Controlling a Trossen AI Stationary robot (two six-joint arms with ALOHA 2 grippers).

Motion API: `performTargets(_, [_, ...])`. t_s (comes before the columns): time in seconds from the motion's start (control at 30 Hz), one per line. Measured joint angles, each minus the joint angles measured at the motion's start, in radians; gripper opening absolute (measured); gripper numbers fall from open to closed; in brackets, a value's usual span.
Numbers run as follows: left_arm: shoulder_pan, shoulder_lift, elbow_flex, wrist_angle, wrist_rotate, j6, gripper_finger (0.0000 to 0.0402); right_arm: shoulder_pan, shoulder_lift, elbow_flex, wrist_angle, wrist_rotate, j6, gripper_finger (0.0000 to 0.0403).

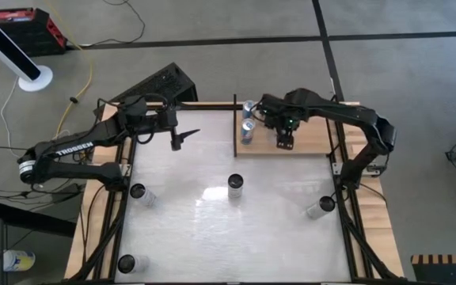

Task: Place canned beverage on shelf
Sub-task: Put the red-silver soda can on the shelf aligned with the other red-silver soda can

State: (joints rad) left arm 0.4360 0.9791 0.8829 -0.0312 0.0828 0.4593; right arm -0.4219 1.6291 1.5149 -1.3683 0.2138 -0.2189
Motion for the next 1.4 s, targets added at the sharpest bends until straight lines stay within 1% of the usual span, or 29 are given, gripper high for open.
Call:
performTargets(0.23, [0.000, 0.000, 0.000, -0.011, 0.001, -0.017, 0.0345, -0.023, 0.090, 0.002, -0.011, 0.009, -0.031, 0.0338])
performTargets(0.33, [0.000, 0.000, 0.000, -0.014, 0.001, -0.017, 0.0345, -0.021, 0.104, 0.005, -0.017, 0.009, -0.039, 0.0338])
performTargets(0.53, [0.000, 0.000, 0.000, -0.014, 0.001, -0.018, 0.0345, -0.011, 0.110, 0.023, -0.045, 0.005, -0.023, 0.0341])
performTargets(0.73, [0.000, 0.000, 0.000, -0.013, 0.001, -0.011, 0.0345, -0.004, 0.112, 0.047, -0.071, -0.007, 0.032, 0.0376])
performTargets(0.87, [0.000, 0.000, 0.000, -0.013, 0.001, -0.011, 0.0345, 0.008, 0.111, 0.047, -0.082, 0.001, 0.035, 0.0395])
performTargets(1.13, [0.000, 0.000, 0.000, -0.012, 0.000, -0.010, 0.0345, 0.030, 0.111, 0.047, -0.127, 0.055, 0.057, 0.0396])
performTargets(1.3, [0.000, 0.000, 0.000, -0.004, -0.008, -0.010, 0.0345, 0.030, 0.111, 0.047, -0.199, 0.055, 0.098, 0.0395])
performTargets(1.4, [0.000, 0.000, 0.000, -0.004, -0.010, -0.010, 0.0345, 0.029, 0.104, 0.047, -0.201, 0.054, 0.122, 0.0391])
